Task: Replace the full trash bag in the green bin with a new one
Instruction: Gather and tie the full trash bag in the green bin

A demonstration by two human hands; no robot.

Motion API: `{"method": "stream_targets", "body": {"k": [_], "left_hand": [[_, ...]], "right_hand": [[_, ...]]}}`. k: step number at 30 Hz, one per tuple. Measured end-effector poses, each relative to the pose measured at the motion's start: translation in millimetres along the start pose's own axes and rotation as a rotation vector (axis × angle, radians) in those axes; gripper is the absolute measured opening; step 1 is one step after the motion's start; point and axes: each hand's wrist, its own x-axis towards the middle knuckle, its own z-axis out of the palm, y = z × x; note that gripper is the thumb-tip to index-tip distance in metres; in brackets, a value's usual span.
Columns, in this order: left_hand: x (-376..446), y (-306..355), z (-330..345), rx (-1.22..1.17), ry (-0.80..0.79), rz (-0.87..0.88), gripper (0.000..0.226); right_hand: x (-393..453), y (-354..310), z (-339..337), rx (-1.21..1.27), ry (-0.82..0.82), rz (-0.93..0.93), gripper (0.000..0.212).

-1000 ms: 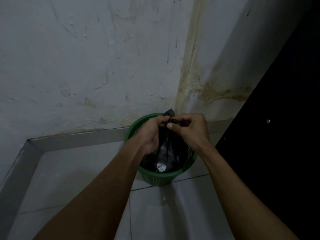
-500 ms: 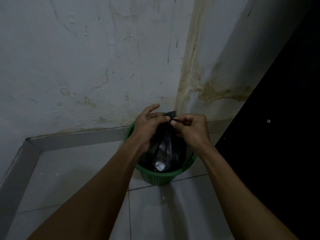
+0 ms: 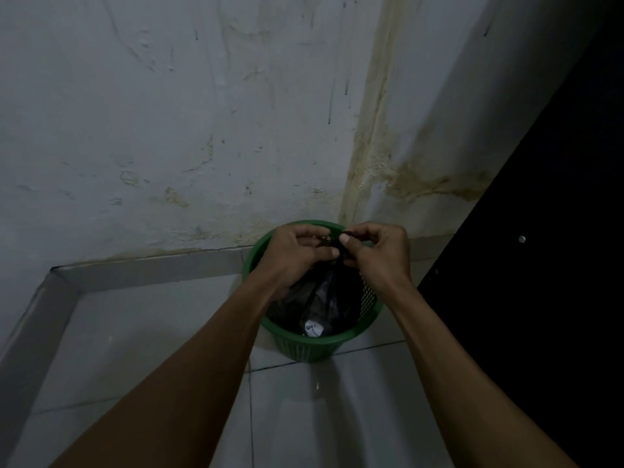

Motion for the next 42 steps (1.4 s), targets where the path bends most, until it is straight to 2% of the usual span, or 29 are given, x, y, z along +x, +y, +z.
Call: {"method": "stream_targets", "body": {"k": [2, 4, 7, 10, 14, 20, 26, 27, 29, 31, 33, 36, 38, 40, 42], "left_hand": [[-2, 0, 2, 0.078, -0.121, 0.0, 0.026], [-4, 0, 6, 0.117, -0.16, -0.011, 0.019], [-2, -2, 8, 0.175, -0.124, -0.037, 0.017], [-2, -3, 8, 0.226, -0.098, -0.017, 0.017], [-2, -8, 7, 0.31, -0.072, 0.048, 0.021], [-4, -12, 7, 0.315, -0.055, 0.165, 0.016], [-3, -11, 6, 0.333, -0.066, 0.167, 0.015], [-3, -9, 5, 0.317, -0.09, 0.155, 0.018], [-2, -11, -1, 0.312, -0.159, 0.143, 0.041], [0, -17, -8, 0.447, -0.165, 0.16, 0.055], [0, -23, -12, 0.533, -0.116, 0.173, 0.04], [-2, -24, -13, 0.532, 0.04, 0.221, 0.013], [-1, -24, -15, 0.533, 0.093, 0.256, 0.011], [1, -24, -16, 0.474, 0.093, 0.251, 0.012], [3, -24, -18, 0.43, 0.086, 0.236, 0.013]], "right_hand": [[0, 2, 1, -0.072, 0.005, -0.055, 0.008], [-1, 1, 2, -0.133, -0.009, -0.105, 0.003], [-2, -1, 1, -0.172, 0.0, -0.128, 0.004], [-2, -3, 1, -0.111, 0.005, -0.128, 0.016], [-3, -12, 5, -0.024, -0.007, -0.147, 0.015], [-5, -17, 7, 0.053, -0.06, -0.126, 0.02], [-6, -22, 5, 0.153, -0.082, -0.106, 0.021], [-6, -23, 5, 0.205, -0.065, -0.071, 0.02], [-3, -28, 3, 0.311, -0.029, -0.012, 0.019], [1, -30, 0, 0.343, -0.024, 0.004, 0.018], [3, -30, -2, 0.327, -0.041, 0.009, 0.018], [2, -27, -1, 0.309, -0.067, 0.076, 0.014], [4, -20, -3, 0.265, -0.118, 0.138, 0.029], [8, -10, -10, 0.119, -0.22, 0.174, 0.06], [12, 0, -13, -0.069, -0.314, 0.128, 0.077]]}}
